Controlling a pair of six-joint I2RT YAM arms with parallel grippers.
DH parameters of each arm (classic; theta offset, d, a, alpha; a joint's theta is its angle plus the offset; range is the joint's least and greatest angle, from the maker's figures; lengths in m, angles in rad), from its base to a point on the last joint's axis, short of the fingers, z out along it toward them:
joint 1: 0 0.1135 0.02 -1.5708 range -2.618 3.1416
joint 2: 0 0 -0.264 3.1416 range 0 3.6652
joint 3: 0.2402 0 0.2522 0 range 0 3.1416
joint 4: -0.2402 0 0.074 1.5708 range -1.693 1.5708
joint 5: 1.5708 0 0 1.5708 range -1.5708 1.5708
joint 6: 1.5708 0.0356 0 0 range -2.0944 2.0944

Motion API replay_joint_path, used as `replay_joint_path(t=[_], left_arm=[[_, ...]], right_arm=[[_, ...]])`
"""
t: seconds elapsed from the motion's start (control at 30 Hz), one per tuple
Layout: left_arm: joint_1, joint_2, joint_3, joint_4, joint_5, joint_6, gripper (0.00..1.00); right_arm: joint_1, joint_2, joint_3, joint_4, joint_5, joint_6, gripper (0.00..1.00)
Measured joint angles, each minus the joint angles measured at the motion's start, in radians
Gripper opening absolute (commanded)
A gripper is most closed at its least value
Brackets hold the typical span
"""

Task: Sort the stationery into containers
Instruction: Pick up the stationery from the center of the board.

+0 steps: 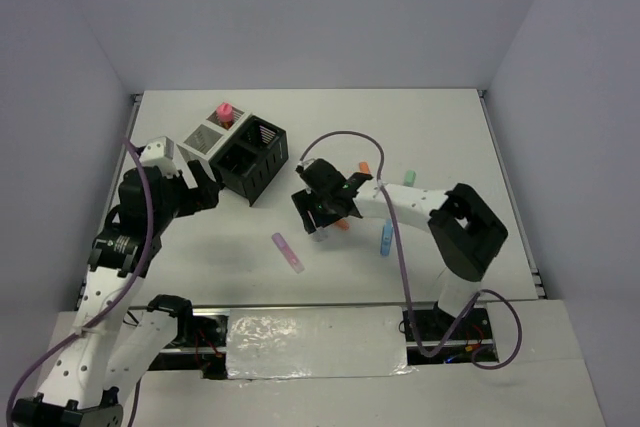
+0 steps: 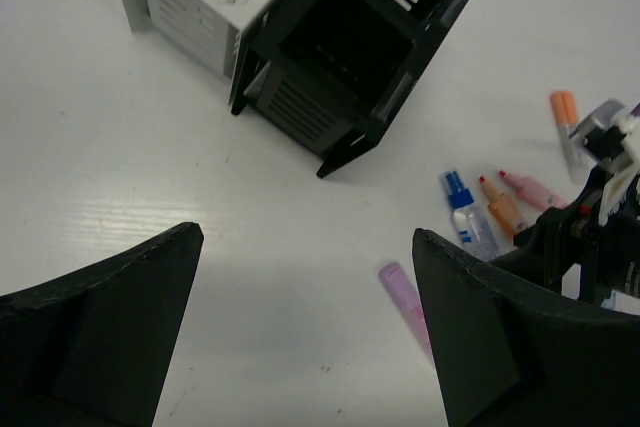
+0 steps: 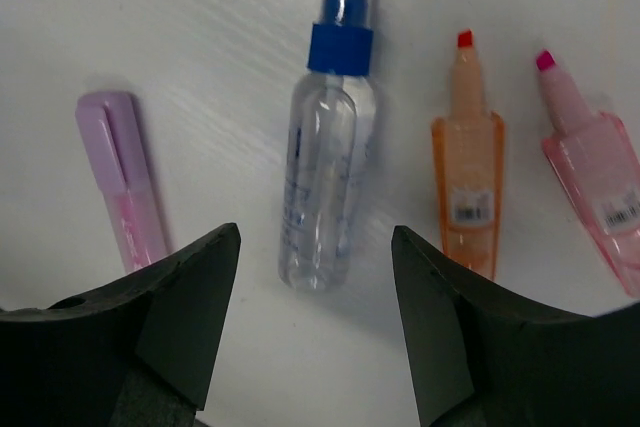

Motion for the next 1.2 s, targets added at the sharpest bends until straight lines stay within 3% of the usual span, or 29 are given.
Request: replay_joint_path(t=[0.17, 0.33, 0.5, 0.53, 0.57, 0.73, 1.0, 1.2], left_arm=[[0.0, 0.009, -0.06, -0.013, 0.027, 0.005, 0.99], [0.0, 0.011, -0.06, 0.003, 0.043, 0.006, 0.99], [0.0, 0.016, -0.06, 0.015, 0.057, 0.006, 0.99], [0.0, 0.018, -0.06, 0.018, 0.062, 0.006, 0.99], [0.0, 0.021, -0.06, 0.02, 0.067, 0.005, 0.99], [0.0, 0.057, -0.06, 0.061, 0.227, -0.013, 0.99], [-0.019, 0.15, -0.072, 0.402, 0.741, -0.178, 0.99], [-0.096, 0.211, 0.011, 0.443, 0.85, -0.211, 0.99]], right_arm=[[0.032, 0.121, 0.064, 0.019, 0.014, 0.0, 0.69], [0.042, 0.185, 0.094, 0.02, 0.056, 0.0, 0.56], [0.044, 0.205, 0.109, 0.021, 0.087, 0.002, 0.22], [0.046, 0.204, 0.109, 0.023, 0.089, 0.003, 0.09], [0.048, 0.202, 0.109, 0.024, 0.09, 0.008, 0.03], [0.071, 0.101, 0.017, 0.077, 0.072, 0.003, 0.0], [0.092, -0.433, -0.165, 0.262, -0.175, -0.044, 0.0], [0.132, -0.574, -0.194, 0.312, -0.234, -0.115, 0.0]])
